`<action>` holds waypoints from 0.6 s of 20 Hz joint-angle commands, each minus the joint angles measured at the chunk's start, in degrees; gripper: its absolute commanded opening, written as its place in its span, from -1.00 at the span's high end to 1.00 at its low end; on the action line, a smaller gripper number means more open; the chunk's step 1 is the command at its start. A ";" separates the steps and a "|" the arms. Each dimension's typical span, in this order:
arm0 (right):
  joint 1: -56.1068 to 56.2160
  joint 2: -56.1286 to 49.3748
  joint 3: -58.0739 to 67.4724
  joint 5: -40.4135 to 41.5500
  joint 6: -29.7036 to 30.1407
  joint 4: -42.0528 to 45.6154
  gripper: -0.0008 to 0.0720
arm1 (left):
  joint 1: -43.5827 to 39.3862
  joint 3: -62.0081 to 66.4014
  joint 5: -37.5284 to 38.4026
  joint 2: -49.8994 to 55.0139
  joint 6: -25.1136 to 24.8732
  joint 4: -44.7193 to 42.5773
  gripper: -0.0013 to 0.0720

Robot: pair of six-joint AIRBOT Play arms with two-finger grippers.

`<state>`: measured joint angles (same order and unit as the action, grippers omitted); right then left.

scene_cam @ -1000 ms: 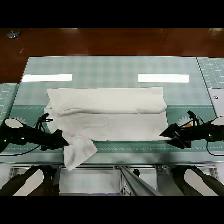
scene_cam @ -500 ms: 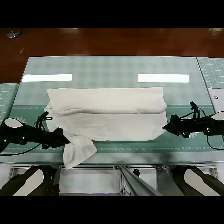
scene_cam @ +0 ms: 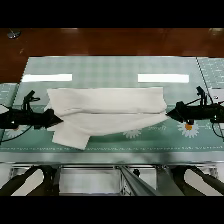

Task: Fold the shirts.

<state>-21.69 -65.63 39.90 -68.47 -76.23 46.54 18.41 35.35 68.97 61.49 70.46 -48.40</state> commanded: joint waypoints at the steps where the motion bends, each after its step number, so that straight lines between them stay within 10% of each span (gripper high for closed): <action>1: 0.02 -4.74 5.99 -0.33 1.51 -5.25 0.90 | -1.73 6.51 -1.92 4.96 -0.52 1.33 0.90; 12: 5.92 -20.81 24.13 1.66 -1.09 -4.33 0.90 | -2.03 28.39 -4.68 24.35 4.17 4.33 0.90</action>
<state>-17.89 -82.24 59.05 -68.31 -75.11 41.34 16.43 58.22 65.65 81.41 72.84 -44.95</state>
